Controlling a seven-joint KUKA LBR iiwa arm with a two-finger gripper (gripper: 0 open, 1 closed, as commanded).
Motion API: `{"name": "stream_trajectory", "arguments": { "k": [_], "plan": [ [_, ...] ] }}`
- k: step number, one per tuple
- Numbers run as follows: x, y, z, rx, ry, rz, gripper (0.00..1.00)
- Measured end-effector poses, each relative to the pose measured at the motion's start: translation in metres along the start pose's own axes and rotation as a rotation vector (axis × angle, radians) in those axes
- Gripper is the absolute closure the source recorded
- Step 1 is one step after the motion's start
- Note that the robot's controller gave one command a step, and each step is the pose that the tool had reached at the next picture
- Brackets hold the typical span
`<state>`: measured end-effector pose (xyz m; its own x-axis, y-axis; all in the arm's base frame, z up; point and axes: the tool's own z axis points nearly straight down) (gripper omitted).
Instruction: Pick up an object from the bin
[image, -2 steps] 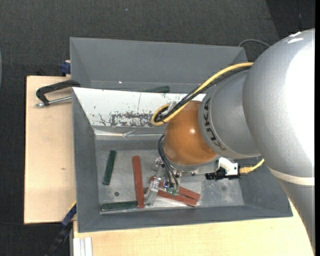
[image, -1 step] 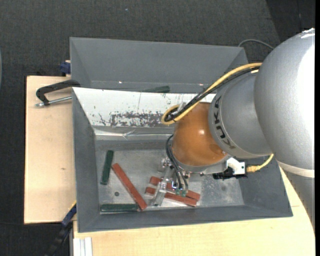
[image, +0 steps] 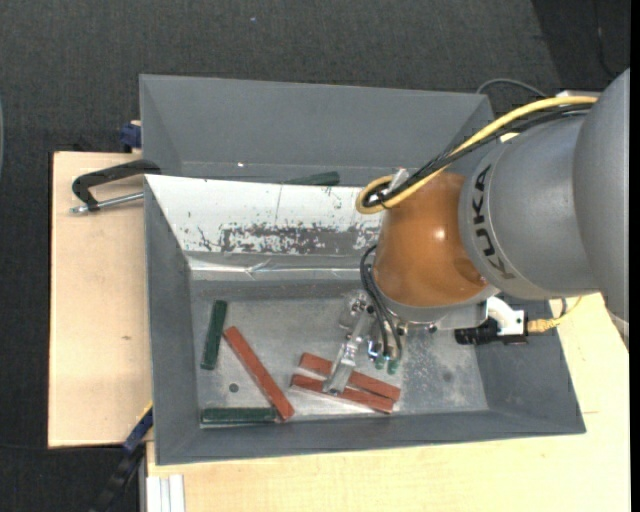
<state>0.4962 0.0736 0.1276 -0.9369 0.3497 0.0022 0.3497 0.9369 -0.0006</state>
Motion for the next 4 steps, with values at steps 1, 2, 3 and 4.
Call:
{"name": "stream_trajectory", "arguments": {
  "k": [1, 2, 3, 4],
  "plan": [
    [-0.004, -0.003, 0.056, -0.004, -0.005, 0.171, 1.00],
    [-0.004, -0.003, 0.056, -0.004, -0.005, 0.171, 1.00],
    [-0.005, 0.020, 0.008, 0.001, 0.000, 0.145, 1.00],
    [-0.016, 0.023, -0.013, -0.001, -0.002, 0.154, 0.00]
  ]
}}
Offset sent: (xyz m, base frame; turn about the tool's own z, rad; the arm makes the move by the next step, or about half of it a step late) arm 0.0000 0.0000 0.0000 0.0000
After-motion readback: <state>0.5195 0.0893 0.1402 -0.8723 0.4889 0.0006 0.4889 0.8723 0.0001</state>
